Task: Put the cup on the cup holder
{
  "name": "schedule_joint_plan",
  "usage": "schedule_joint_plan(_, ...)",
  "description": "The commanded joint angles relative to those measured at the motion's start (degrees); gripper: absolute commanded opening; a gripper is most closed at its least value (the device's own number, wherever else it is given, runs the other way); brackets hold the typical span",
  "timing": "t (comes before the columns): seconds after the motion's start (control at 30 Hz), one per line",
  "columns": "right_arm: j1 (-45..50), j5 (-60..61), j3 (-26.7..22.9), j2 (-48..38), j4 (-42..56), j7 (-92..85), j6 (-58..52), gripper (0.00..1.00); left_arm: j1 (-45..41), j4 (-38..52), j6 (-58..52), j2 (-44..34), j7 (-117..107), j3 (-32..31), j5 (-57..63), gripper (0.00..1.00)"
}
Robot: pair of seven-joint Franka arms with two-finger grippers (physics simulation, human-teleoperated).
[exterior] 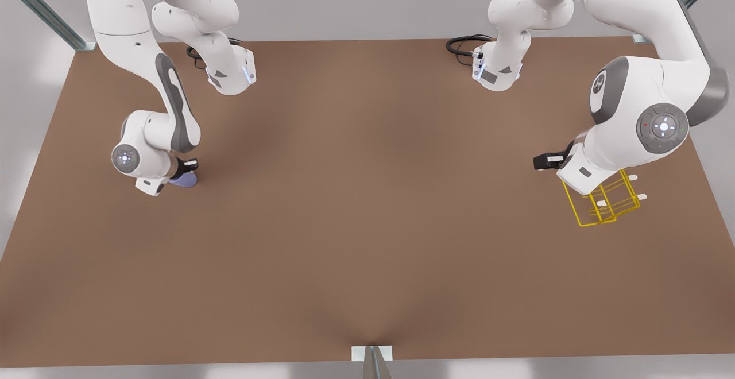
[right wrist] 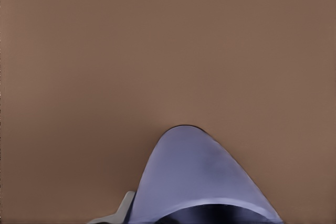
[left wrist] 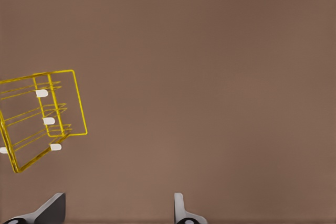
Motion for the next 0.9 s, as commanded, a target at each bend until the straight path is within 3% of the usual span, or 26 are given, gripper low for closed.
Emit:
schedule_joint_plan(0.0,-0.02,-0.29,-0.02,-0.05,0.88,-1.81,-3.05,0.21,0.00,0.03,0.06,-0.07,0.13,-0.02,0.09,1.00)
schedule_joint_plan(0.13,0.33,0.67,0.51,-0.23,4.92,-1.90,-7.17,0.21,0.00,0.03,0.06,-0.07,0.22,-0.02,0.18,1.00)
schedule_joint_plan(0.23,4.73,10.87,1.65,-0.05,14.85,-3.22,-17.81,0.21,0.00,0.03,0.06,-0.07,0.13,0.07,0.09,1.00)
schedule_joint_plan(0.4,18.79,36.18,2.71,7.32,28.65,0.12,-21.60,0.21,0.00,0.03,0.06,-0.07,0.04,0.07,0.09,1.00)
schedule_joint_plan(0.53,28.02,54.01,2.71,17.25,38.40,4.87,-20.54,0.21,0.00,0.03,0.06,-0.07,0.13,0.07,0.96,1.00)
schedule_joint_plan(0.73,38.57,83.89,2.79,31.32,53.25,4.78,-7.45,0.21,0.00,0.03,-0.82,-0.07,1.01,0.07,2.55,1.00)
schedule_joint_plan(0.87,40.32,93.40,2.88,42.48,67.15,4.08,-1.21,0.21,0.00,0.03,-1.35,-0.07,1.10,0.07,2.55,1.00)
